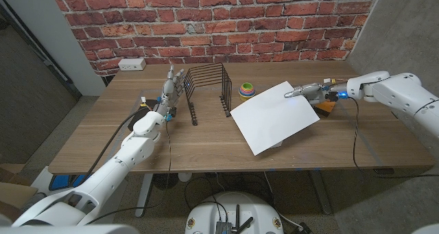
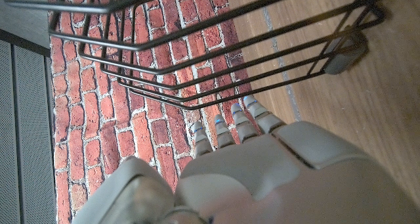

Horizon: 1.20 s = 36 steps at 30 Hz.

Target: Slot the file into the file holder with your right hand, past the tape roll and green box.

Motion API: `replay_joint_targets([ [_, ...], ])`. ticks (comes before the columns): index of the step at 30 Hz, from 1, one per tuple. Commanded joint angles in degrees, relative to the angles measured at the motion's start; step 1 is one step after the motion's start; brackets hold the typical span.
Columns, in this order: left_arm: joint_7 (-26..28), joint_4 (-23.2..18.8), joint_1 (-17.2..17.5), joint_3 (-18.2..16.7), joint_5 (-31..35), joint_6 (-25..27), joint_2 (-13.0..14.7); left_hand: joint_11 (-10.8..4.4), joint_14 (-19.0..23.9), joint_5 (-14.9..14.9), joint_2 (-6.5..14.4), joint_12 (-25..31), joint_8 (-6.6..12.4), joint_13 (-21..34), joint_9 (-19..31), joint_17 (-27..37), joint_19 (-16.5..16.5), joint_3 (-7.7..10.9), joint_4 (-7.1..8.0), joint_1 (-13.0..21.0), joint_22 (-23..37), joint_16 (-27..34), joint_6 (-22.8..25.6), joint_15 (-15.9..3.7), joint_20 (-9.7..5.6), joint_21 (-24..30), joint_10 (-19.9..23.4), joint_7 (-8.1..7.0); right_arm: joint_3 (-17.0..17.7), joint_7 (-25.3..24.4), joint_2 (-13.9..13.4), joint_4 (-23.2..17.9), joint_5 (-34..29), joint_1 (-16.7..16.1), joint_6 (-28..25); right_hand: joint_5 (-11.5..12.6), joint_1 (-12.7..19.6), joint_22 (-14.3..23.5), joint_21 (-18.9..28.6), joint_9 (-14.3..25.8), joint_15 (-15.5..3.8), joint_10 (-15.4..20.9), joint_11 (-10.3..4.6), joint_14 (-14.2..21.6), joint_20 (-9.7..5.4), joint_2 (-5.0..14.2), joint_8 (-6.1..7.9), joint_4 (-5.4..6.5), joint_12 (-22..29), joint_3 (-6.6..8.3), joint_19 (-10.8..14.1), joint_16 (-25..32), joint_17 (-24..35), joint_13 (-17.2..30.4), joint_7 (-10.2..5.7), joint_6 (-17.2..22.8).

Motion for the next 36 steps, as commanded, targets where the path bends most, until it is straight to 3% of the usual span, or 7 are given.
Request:
replay_joint_targets([
  [1,0.0,0.0,0.0,0.0,0.0,0.0,0.0,-0.51,0.4,0.6,0.4,0.1,0.12,0.3,0.2,0.1,0.4,0.10,0.23,-0.1,0.3,0.3,0.1,-0.18,-0.09,0.1,-0.1,-0.30,2.5,-1.7,-0.7,-3.0,1.7,-2.7,4.7,-0.4,0.7,0.2,0.5,0.0,-0.12,4.0,-3.88,0.4,-0.10,0.21,0.37,-0.05,-0.2,0.62,-0.4,-0.4,0.3,0.8,0.01,0.4],
  [21,0.0,0.0,0.0,0.0,0.0,0.0,0.0,-0.42,0.4,0.6,0.4,0.1,0.13,0.3,0.2,0.1,0.4,0.11,0.23,-0.1,0.3,0.3,0.2,-0.19,-0.15,0.1,-0.1,-0.30,3.9,0.2,1.2,-1.3,1.7,-4.0,14.1,-1.1,1.4,0.2,1.0,-0.1,-0.15,3.9,-3.82,0.5,-0.09,0.39,0.36,-0.02,-0.4,0.99,-0.9,-0.8,0.7,1.2,-0.08,0.3],
  [36,0.0,0.0,0.0,0.0,0.0,0.0,0.0,-0.43,0.4,0.6,0.4,0.1,0.12,0.3,0.2,0.1,0.4,0.12,0.22,-0.1,0.3,0.3,0.1,-0.20,-0.10,0.1,0.0,-0.30,4.3,3.1,4.7,2.6,0.7,-4.3,23.9,-1.5,1.6,0.3,1.4,-0.3,-0.09,3.9,-3.77,0.5,-0.08,0.47,0.34,0.11,-0.4,1.18,-1.3,-1.2,1.0,1.7,-0.34,0.2],
])
